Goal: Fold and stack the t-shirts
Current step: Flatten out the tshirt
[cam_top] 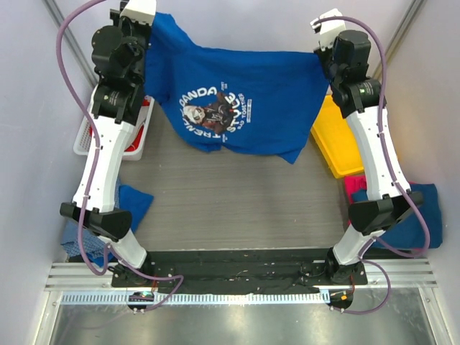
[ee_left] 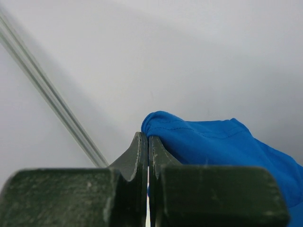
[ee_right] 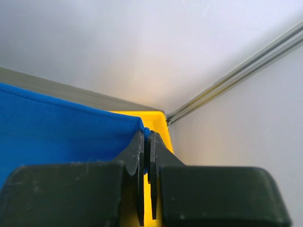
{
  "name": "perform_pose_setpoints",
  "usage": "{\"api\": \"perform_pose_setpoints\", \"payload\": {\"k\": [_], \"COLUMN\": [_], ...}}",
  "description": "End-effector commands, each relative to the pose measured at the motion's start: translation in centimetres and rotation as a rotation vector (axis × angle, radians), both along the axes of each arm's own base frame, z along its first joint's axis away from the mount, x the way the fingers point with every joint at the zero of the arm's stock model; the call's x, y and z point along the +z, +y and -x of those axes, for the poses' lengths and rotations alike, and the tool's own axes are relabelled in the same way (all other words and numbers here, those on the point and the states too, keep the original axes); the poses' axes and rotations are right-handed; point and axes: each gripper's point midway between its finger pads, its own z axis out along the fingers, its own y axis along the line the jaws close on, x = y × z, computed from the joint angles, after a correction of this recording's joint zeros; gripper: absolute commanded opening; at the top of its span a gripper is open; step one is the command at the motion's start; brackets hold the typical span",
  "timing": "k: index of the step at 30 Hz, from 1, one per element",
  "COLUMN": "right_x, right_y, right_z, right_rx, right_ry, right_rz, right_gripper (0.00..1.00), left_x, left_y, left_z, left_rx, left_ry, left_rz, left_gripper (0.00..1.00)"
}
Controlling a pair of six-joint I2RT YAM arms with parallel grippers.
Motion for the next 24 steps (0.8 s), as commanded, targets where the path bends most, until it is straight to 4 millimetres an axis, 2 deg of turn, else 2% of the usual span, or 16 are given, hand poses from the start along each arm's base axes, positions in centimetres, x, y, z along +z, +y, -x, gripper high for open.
{"api": "perform_pose_setpoints", "payload": {"k": [1,2,6,7,8,9,10,11,12,13,17,19,24], "right_x": [3.0,3.2,4.0,5.0,5.0,5.4,7.2,7.5,7.5,8.6,11.5,14.0,18.4], "right_y": [-1.0,-1.2,-1.5,-1.7,-1.7,-1.8,-2.3,-2.5,-2.5,-2.8,-2.8,-3.0,-3.3], "right_z": [-1.6,-2.0,-3.8,-4.0,-5.0,-5.3,-5.1,-5.5,-6.0,-5.8,-4.7,-3.0,-0.6], "right_rx": [-0.057,-0.067,-0.096,-0.11,-0.12,-0.131,-0.151,-0.169,-0.175,-0.182,-0.173,-0.167,-0.166], "right_ry": [-0.107,-0.118,-0.183,-0.212,-0.23,-0.246,-0.294,-0.31,-0.32,-0.359,-0.479,-0.569,-0.705], "right_rz": [0.062,0.075,0.068,0.065,0.068,0.08,0.069,0.066,0.063,0.053,0.005,-0.028,-0.087], "right_gripper": [0.01,0.01,0.01,0.01,0.01,0.01,0.01,0.01,0.01,0.01,0.01,0.01,0.01], "left_x": [3.9,3.2,3.1,3.0,4.7,3.4,3.7,5.4,5.1,6.1,7.5,8.9,12.6], "left_y": [-0.7,-1.0,-1.1,-0.9,-0.7,-1.1,-0.8,-0.4,-0.5,-0.4,-0.9,-0.9,0.3], "left_z": [0.2,-0.9,-3.3,-3.9,-3.4,-5.5,-5.7,-4.8,-5.5,-4.9,-3.6,-2.1,1.6], "left_rx": [-0.018,-0.007,0.045,0.068,0.084,0.096,0.113,0.126,0.128,0.125,0.062,0.032,0.038], "left_ry": [-0.157,-0.149,-0.198,-0.209,-0.266,-0.249,-0.265,-0.314,-0.32,-0.364,-0.445,-0.496,-0.615], "left_rz": [-0.048,-0.078,-0.117,-0.121,-0.111,-0.119,-0.114,-0.088,-0.084,-0.062,-0.016,0.015,0.074], "left_gripper": [0.0,0.0,0.0,0.0,0.0,0.0,0.0,0.0,0.0,0.0,0.0,0.0,0.0]}}
